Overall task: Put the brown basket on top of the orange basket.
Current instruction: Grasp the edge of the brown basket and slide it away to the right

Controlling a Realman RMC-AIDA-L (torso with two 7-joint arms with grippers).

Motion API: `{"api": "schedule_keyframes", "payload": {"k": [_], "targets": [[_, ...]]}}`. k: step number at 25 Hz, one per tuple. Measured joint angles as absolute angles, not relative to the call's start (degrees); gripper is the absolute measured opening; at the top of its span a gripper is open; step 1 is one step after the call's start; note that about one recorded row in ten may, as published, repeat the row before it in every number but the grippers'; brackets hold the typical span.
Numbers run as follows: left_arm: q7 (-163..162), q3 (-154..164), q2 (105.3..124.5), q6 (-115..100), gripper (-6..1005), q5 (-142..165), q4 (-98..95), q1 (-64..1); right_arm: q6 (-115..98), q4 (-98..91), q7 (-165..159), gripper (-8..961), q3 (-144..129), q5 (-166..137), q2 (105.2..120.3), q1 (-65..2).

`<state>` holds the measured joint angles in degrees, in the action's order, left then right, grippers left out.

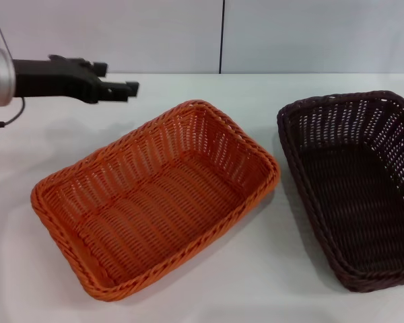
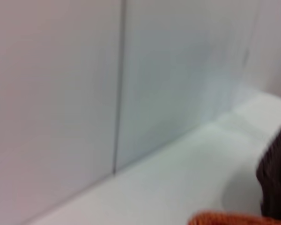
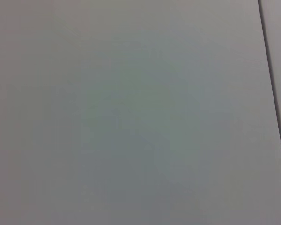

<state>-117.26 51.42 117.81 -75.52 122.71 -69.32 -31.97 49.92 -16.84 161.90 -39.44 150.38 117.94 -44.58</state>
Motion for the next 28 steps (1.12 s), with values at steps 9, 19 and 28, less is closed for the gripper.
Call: {"api": "schedule_keyframes", "payload": {"k": [9, 19, 28], "targets": [[-95.4, 52.9, 118.27, -64.7, 815, 92.9, -62.0, -24.0, 46.8, -17.7, 161.8, 605, -40.0, 150.3, 117.33, -46.6], [-54.3, 52.8, 118.30, -71.2, 815, 54.4, -36.3, -22.7, 30.7, -25.2, 153.4, 605, -52.5, 149.7, 116.01, -47.2], [-43.3, 53.0, 118.24, -75.6, 815, 46.7, -29.5, -23.3, 22.5, -37.2, 99.7, 605, -67.4, 111.2, 106.96, -44.4]]}}
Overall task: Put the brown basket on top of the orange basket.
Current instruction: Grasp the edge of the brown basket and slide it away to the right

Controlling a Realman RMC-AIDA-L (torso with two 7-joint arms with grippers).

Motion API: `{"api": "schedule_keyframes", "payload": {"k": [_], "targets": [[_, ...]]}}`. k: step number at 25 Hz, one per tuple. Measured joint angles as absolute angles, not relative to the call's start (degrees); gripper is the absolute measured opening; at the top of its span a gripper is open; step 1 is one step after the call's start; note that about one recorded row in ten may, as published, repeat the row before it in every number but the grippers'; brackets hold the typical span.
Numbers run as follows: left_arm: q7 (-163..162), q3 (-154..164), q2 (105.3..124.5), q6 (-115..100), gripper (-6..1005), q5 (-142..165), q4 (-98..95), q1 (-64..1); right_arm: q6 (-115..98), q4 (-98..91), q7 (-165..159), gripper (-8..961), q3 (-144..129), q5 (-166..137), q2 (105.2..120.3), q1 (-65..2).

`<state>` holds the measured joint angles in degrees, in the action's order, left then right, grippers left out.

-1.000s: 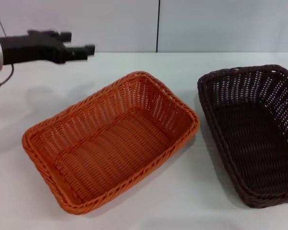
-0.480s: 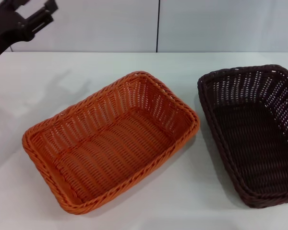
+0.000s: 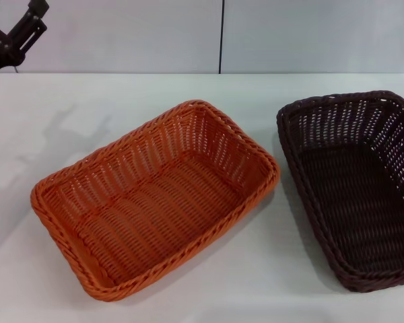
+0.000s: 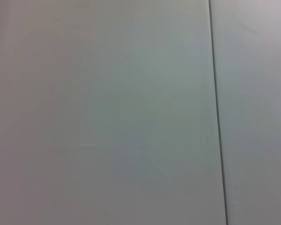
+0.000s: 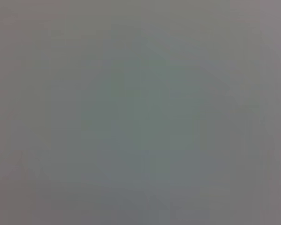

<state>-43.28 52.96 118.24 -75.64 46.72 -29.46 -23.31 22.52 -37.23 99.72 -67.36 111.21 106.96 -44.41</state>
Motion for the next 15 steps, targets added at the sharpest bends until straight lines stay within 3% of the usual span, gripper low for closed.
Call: {"api": "schedule_keyframes", "payload": {"k": [4, 8, 11, 15], "targets": [[-43.1, 52.9, 118.07, -75.8, 814, 46.4, -29.7, -23.7, 37.7, -38.1, 81.6, 605, -65.5, 89.3, 100.87, -45.9], [-42.6, 52.6, 118.05, -76.2, 815, 46.3, -29.7, -23.8, 52.8, -40.3, 77.6, 605, -61.6, 76.3, 97.06, -47.3], [-42.4, 52.5, 118.12, -76.9, 815, 45.9, -29.6, -23.6, 61.8, -41.3, 77.7, 605, -60.2, 67.5, 95.76, -48.9], [-42.3, 52.4, 118.16, -77.3, 814, 45.8, -29.6, -23.5, 68.0, -43.3, 78.7, 605, -59.6, 57.7, 96.65, -49.9]]}}
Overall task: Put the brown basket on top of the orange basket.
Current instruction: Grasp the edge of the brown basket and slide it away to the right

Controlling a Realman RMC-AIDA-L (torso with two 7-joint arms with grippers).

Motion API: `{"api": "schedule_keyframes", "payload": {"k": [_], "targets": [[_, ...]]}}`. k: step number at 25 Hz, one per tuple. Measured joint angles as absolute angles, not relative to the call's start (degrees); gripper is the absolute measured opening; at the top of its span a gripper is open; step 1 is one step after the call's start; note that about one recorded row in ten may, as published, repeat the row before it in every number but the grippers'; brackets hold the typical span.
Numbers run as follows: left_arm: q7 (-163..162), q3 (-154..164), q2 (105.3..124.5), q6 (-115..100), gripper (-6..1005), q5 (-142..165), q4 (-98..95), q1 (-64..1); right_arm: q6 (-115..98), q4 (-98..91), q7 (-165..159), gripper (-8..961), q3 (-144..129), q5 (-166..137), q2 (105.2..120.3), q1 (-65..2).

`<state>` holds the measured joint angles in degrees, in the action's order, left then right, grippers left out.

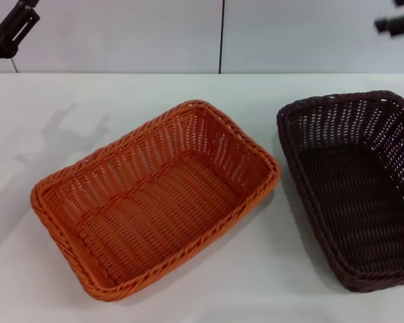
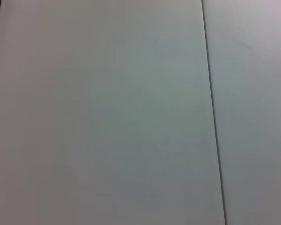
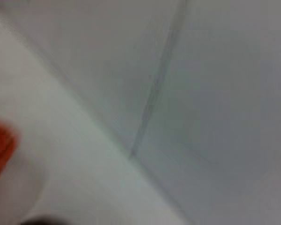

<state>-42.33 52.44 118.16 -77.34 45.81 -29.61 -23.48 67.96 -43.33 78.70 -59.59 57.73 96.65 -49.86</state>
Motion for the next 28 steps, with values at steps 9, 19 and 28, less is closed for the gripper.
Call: {"api": "schedule_keyframes", "payload": {"k": [9, 19, 28], "targets": [[-42.3, 52.6, 118.29, -77.5, 814, 44.5, -28.9, -24.2, 90.4, -62.9, 82.1, 604, -59.3, 54.6, 102.03, -43.9], [-42.2, 52.9, 118.30, -76.9, 814, 44.2, -28.9, -25.4, 99.4, -70.1, 81.8, 604, -56.0, 54.2, 105.40, -41.0], [-42.1, 52.8, 118.26, -75.0, 814, 44.2, -28.5, -26.3, 104.8, -70.3, 79.0, 604, -58.7, 54.1, 106.07, -41.3]]}}
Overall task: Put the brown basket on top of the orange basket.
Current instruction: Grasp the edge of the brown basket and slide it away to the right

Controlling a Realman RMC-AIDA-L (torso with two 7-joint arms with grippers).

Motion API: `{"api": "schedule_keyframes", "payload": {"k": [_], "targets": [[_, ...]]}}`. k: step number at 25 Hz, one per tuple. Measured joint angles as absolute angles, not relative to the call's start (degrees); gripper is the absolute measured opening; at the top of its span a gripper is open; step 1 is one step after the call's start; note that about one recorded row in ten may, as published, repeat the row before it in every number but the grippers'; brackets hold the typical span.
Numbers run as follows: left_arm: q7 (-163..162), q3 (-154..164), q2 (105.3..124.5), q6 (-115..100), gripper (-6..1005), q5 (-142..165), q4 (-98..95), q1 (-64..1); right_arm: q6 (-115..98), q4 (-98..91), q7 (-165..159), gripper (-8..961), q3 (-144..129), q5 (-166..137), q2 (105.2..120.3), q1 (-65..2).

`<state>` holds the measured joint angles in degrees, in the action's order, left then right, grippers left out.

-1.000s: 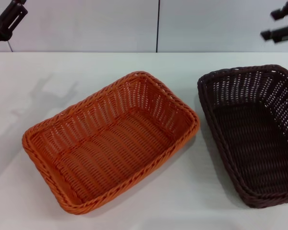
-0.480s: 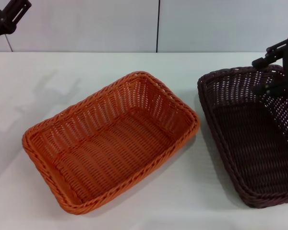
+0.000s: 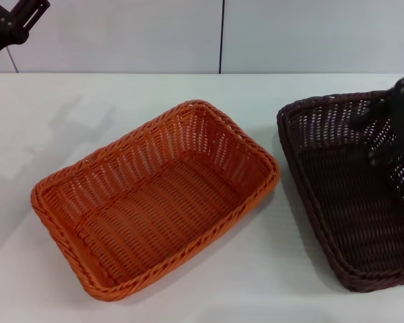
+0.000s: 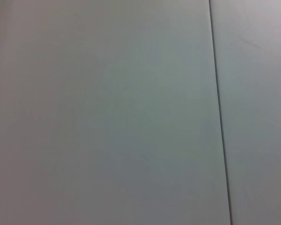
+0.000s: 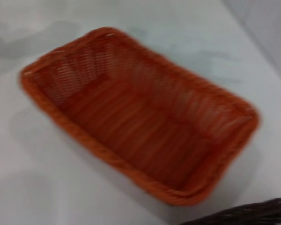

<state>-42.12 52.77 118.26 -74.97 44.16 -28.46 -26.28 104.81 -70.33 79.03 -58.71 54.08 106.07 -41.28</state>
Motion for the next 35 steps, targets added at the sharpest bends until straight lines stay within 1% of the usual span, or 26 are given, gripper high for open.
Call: {"api": "schedule_keyframes", "payload": {"k": [6, 16, 21, 25, 30, 32, 35], "targets": [[-40.7, 52.3, 118.18, -74.2, 814, 44.2, -28.3, -26.4, 106.9, -70.8, 78.6, 604, -61.1, 54.4, 106.39, -39.7], [-37.6, 52.2, 118.11, -72.9, 814, 43.5, -28.4, -27.2, 107.4, -80.1, 78.5, 604, -67.9, 55.1, 108.67, -30.1], [-35.3, 52.4, 118.27, -71.4, 814, 43.2, -27.0, -28.4, 107.5, -82.9, 78.7, 604, -69.2, 55.7, 109.19, -26.4], [-34.2, 52.2, 118.23, -70.8, 814, 43.2, -25.1, -29.4, 107.5, -84.2, 79.9, 604, -68.9, 57.8, 109.09, -23.9], [-32.5, 52.4, 118.36, -70.6, 814, 43.0, -24.5, -29.8, 107.3, -83.1, 82.6, 604, -64.8, 58.1, 109.27, -23.8], [-32.5, 52.4, 118.37, -70.6, 814, 43.0, -24.2, -30.0, 107.1, -81.6, 83.5, 604, -62.2, 58.0, 109.37, -25.1], [-32.6, 52.2, 118.38, -70.6, 814, 42.8, -24.0, -30.2, 106.7, -75.9, 84.4, 604, -59.9, 55.9, 109.25, -29.0]]}}
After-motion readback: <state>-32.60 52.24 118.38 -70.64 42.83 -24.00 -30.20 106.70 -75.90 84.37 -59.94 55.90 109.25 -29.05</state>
